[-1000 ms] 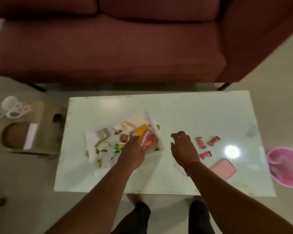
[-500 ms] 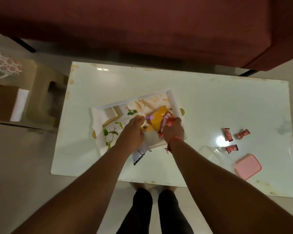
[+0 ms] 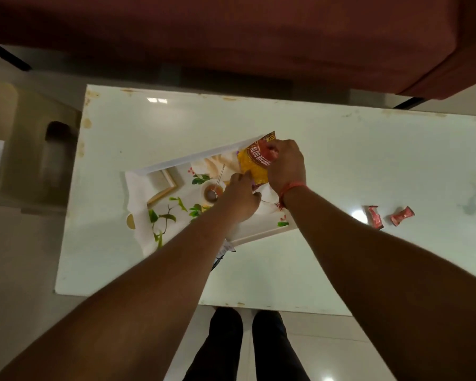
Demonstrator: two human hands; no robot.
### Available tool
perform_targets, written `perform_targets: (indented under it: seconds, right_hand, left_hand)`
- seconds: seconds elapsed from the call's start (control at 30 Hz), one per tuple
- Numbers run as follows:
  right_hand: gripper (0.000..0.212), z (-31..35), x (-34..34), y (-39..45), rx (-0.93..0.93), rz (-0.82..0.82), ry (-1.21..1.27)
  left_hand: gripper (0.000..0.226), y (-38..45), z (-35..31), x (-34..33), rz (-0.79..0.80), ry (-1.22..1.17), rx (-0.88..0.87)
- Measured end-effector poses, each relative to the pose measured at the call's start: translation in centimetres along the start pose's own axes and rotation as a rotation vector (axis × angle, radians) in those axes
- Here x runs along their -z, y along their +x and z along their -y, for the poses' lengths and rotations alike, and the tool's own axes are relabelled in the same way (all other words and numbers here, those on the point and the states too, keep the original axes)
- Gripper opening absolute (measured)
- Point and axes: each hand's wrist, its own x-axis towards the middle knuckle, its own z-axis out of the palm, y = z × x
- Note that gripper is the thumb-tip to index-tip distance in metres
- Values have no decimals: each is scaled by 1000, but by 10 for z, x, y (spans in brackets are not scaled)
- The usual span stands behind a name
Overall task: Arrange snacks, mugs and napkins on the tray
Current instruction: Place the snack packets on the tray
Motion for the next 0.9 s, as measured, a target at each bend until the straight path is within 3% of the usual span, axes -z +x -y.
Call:
perform_targets:
  seconds: [0.23,0.33,0.43,0.5,0.57,0.63,0.7,0.9]
  right_hand:
    - [43,-17,10,18,41,54,-84]
    - [46,-19,11,2,46,-73,-101]
    - [45,-21,3,-42,101,-123,19]
    - [29,-23,-11,-80,61,27,131]
    - [24,-24,-28,-117,-51,216,182]
    - [33,-22,-43,-146,-207,372,252]
    - [46,-14,-55,-164,-339,456,357]
    - [60,11,-66,-163,-279,464,405]
  left_hand:
    - [39,16,-9,0,19,-56,-27]
    - [40,12,2,4,-48,-82,10]
    - [40,-15,30,12,-280,-380,104]
    - [33,-47,56,13,-517,-515,208]
    - [31,-77,83,6,-618,-596,393]
    - [33,-101,99,-7,-560,-674,531]
    - [33,-111,103,-19,-459,-715,519]
    - [27,-108,85,-24,-321,-777,393]
